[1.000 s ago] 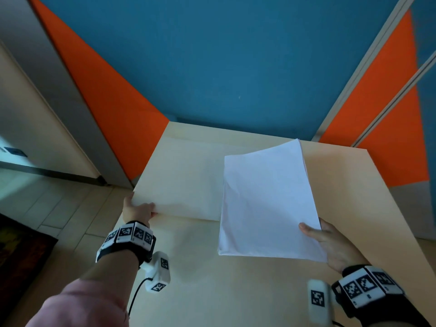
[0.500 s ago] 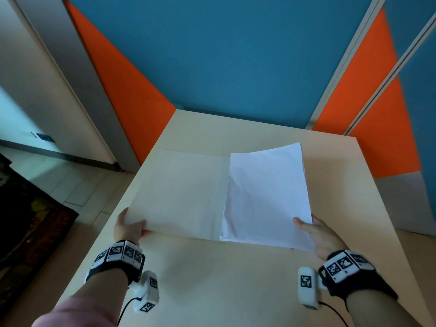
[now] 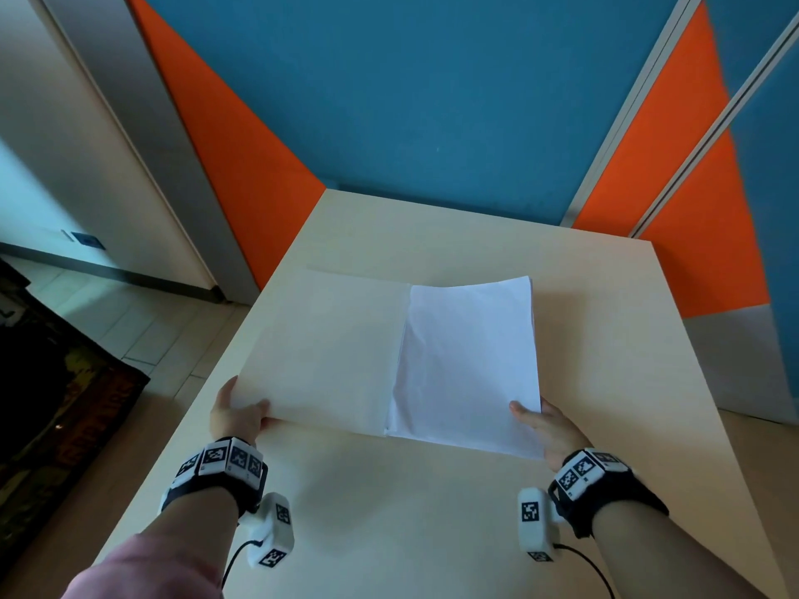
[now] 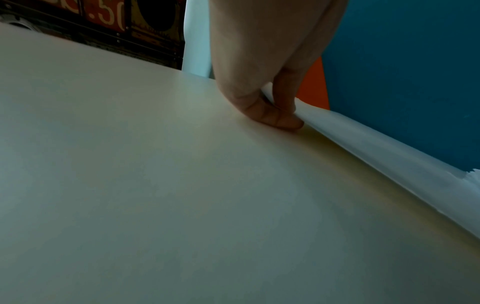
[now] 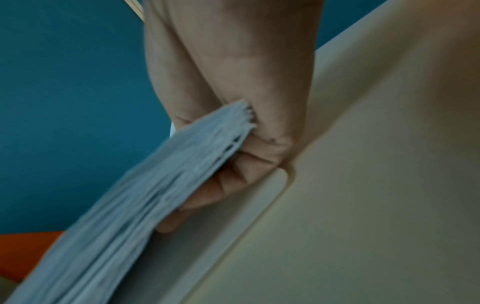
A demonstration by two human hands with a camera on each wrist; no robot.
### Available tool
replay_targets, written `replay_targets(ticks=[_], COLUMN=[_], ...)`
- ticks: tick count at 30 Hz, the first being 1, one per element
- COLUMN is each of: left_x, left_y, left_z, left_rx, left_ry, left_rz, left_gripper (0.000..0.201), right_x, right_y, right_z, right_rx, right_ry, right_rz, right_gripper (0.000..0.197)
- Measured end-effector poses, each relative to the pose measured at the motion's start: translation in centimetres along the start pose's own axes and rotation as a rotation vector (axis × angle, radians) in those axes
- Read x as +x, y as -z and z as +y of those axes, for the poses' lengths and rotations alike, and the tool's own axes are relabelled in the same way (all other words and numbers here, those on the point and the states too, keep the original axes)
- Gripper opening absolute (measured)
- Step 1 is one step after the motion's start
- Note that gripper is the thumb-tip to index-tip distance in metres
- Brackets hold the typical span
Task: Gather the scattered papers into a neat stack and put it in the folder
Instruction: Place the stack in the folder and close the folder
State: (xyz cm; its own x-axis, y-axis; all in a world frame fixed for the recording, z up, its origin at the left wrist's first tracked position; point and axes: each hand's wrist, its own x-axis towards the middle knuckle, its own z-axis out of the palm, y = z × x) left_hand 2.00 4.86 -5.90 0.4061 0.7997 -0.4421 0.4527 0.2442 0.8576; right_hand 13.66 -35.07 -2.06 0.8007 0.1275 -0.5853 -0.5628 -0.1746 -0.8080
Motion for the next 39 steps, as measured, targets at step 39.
replay_targets(ticks=[39], left_x=[-12.1], left_y=[-11.7], left_z=[1.0], left_rx=[1.145], left_ry=[-0.772], left_rz=[-0.755], left_gripper=[0.056], right_x=[1.0], right_y=[0.6], right_z=[-2.4], right_rx=[-0.252], right_ry=[-0.122], right_rz=[0.122], right_gripper=[0.084])
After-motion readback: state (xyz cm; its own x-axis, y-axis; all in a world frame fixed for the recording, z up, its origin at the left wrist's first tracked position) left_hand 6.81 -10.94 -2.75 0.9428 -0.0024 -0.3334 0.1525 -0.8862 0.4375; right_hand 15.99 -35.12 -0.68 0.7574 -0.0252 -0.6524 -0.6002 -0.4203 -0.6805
